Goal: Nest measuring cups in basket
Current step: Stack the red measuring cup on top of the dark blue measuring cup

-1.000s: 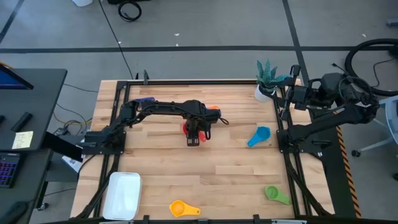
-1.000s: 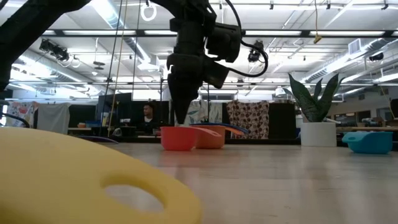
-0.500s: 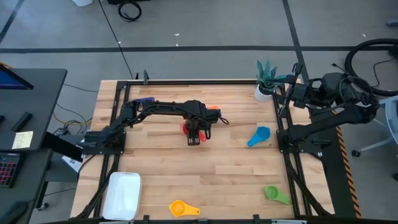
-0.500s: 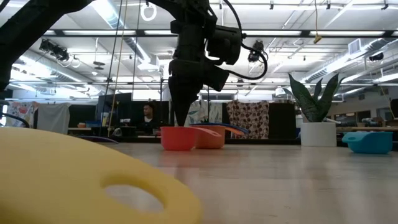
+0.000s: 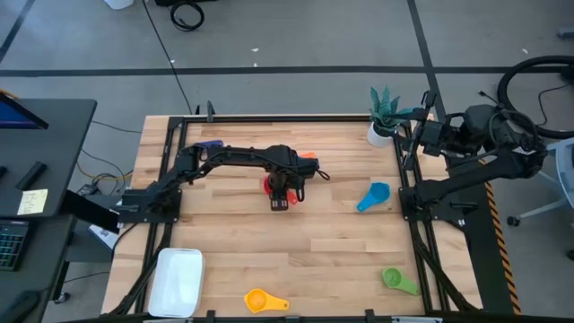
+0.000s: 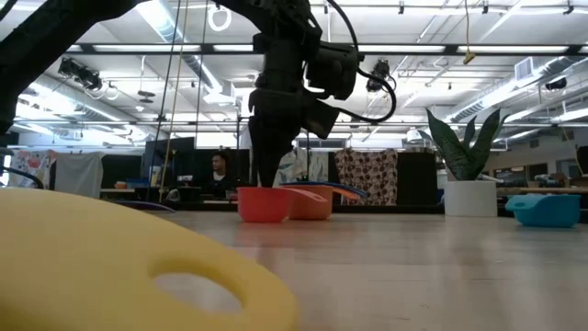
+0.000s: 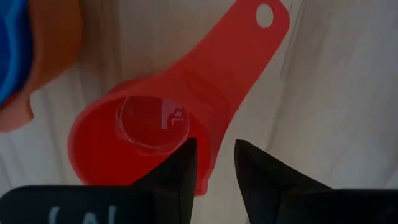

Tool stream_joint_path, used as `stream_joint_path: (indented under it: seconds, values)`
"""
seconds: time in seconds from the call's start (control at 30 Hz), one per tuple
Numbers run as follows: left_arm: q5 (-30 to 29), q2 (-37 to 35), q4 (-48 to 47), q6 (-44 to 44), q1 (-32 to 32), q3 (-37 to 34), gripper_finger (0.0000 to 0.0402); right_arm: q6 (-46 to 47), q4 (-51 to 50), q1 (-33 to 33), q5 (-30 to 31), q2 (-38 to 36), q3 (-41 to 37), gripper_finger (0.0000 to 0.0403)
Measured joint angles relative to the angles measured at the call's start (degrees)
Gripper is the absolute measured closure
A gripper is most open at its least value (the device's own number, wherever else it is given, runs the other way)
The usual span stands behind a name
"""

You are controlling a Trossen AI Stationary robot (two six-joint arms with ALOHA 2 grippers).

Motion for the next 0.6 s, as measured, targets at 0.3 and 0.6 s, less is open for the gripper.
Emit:
stream_joint_path:
  seconds: [0.3, 0.6]
  values:
    - [-1.4, 1.5, 0.8, 0.1, 0.0, 0.1, 0.029, 0.0, 0.0, 0.0, 0.0, 0.0, 0.0, 0.0247]
    - [-2.5, 2.7, 0.6, -0.2, 0.0, 0.0, 0.0291, 0.0, 0.0, 0.0, 0.0, 0.0, 0.0, 0.0247]
